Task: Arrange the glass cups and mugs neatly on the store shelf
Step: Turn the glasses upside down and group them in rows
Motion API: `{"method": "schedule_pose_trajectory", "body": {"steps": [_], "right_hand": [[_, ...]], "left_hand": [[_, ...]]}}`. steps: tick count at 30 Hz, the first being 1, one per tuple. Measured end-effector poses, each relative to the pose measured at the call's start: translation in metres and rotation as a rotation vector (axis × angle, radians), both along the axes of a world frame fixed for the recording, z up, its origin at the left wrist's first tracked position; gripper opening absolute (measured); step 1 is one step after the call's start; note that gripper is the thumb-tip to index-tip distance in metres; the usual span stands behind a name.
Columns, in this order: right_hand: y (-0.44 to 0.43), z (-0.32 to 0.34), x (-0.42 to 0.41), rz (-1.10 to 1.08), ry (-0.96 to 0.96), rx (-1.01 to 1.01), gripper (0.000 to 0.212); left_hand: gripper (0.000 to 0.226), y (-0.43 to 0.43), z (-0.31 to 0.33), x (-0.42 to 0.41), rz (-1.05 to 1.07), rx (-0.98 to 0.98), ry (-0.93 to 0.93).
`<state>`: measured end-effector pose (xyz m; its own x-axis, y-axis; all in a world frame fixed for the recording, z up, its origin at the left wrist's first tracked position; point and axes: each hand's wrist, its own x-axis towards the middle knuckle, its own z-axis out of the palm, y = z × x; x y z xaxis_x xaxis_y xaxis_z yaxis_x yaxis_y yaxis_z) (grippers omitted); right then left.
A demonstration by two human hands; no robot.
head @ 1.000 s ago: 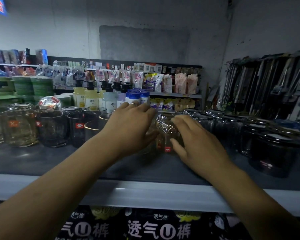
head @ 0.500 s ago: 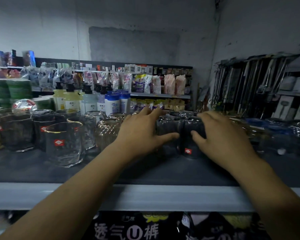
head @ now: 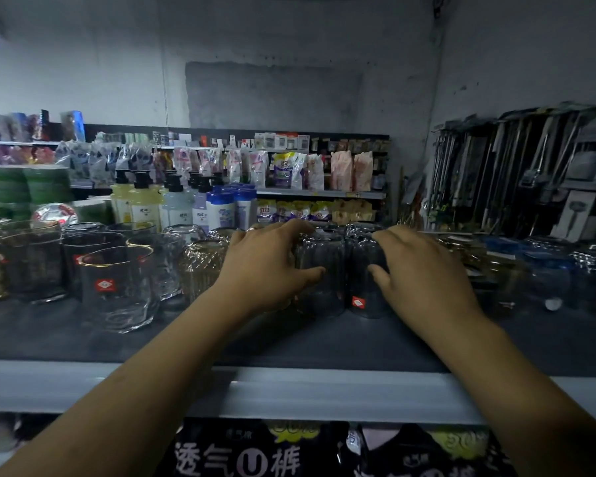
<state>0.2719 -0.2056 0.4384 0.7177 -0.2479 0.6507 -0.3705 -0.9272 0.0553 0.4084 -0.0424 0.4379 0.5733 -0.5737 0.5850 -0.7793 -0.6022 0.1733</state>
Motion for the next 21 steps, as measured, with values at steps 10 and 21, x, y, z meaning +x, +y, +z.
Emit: {"method": "schedule_pose_trajectory", "body": {"steps": [10,21], "right_hand": [[0.001,-0.006,0.0,0.001,-0.035,0.006,0.037],[0.087,-0.021,0.031,0.601,-0.157,0.064,0.032]], "left_hand": [[0.077,-0.003,-0.003,-0.004,0.035,0.054,-0.02],[0.031,0.14,0.006,0.004,-0.078,-0.156,-0.282]]}}
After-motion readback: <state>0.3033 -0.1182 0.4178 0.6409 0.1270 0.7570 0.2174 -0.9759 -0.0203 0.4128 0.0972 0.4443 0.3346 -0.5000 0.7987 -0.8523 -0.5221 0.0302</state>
